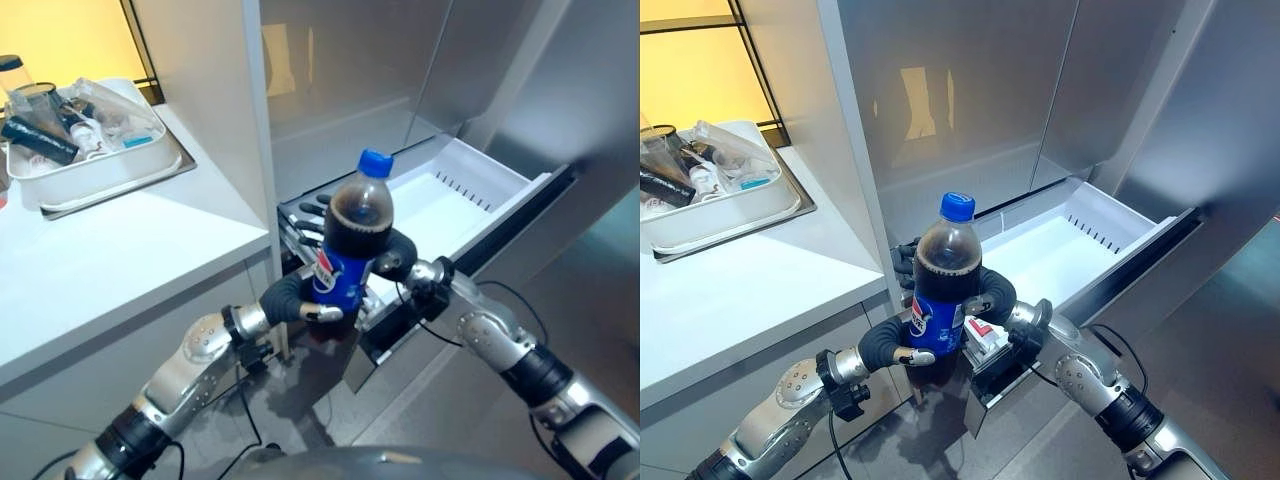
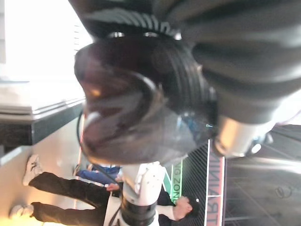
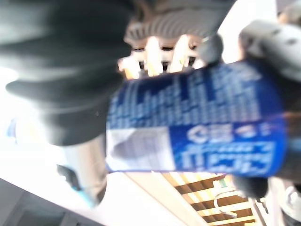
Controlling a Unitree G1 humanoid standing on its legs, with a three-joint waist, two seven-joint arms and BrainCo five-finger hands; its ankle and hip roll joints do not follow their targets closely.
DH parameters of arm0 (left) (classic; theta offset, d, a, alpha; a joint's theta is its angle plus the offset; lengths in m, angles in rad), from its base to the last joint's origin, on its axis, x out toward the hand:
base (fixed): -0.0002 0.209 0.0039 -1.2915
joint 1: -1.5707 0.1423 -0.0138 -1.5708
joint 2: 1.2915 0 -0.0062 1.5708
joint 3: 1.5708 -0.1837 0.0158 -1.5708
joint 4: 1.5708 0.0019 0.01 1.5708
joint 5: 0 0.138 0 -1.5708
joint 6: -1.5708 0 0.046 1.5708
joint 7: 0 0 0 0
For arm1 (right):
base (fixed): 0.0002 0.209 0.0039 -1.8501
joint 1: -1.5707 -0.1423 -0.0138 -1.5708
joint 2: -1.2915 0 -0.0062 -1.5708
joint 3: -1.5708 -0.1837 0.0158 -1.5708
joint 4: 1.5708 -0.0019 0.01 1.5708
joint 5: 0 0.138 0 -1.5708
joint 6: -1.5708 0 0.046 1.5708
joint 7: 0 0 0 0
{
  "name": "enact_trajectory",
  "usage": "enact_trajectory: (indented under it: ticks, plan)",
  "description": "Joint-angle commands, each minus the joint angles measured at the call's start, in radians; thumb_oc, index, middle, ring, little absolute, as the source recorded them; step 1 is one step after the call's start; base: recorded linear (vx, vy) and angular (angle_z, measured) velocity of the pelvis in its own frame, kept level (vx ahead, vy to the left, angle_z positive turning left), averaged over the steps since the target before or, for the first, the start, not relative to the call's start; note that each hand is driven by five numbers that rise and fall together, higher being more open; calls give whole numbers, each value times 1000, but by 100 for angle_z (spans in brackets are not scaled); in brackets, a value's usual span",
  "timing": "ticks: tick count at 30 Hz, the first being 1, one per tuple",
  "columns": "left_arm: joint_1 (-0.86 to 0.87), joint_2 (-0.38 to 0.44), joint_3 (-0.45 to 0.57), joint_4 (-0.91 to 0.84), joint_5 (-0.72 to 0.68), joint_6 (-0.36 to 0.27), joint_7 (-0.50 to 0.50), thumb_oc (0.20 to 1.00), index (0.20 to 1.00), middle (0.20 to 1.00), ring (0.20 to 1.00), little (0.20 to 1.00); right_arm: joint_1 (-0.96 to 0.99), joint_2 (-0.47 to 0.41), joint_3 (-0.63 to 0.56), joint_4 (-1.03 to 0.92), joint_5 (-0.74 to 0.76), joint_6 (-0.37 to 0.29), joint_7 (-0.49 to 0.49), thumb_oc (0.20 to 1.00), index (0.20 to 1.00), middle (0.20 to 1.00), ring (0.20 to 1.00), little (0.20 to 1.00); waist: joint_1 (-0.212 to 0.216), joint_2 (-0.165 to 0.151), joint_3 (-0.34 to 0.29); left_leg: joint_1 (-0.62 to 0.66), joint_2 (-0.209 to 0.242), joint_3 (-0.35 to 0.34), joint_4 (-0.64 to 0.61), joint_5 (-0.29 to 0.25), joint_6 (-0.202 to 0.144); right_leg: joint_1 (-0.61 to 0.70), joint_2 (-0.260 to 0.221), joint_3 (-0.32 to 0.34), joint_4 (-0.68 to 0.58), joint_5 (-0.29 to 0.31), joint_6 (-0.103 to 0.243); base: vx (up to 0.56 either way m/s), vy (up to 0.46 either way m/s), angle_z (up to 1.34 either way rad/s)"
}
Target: Take the drinks into the refrigerator
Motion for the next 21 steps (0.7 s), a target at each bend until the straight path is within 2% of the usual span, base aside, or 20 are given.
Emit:
enact_trajectory:
  ticks: [1, 9, 21]
  plan:
    - [-66, -47, 32, -8, -30, -66, -10, 200, 200, 200, 200, 200, -70, 19, -56, -61, 70, -72, 27, 1000, 1000, 1000, 1000, 1000, 3, -22, -34, -18, -59, -62, 16, -61, 97, 8, 1, -48, 46, -40, 11, 0, 0, 0]
    - [-57, -48, 31, 2, -31, -58, -11, 200, 200, 200, 200, 200, -82, 28, -67, -77, 80, -73, 26, 1000, 1000, 1000, 1000, 1000, 2, -24, -34, -18, -59, -65, 14, -60, 97, 6, 1, -51, 49, -40, 10, 0, 0, 0]
    - [-71, -60, 27, 17, -21, -54, 0, 200, 200, 200, 200, 200, -116, 48, -11, -127, 89, -56, 32, 1000, 1000, 1000, 1000, 1000, 5, -25, -33, -23, -58, -71, 21, -60, 96, 2, 3, -60, 57, -46, 7, 0, 0, 0]
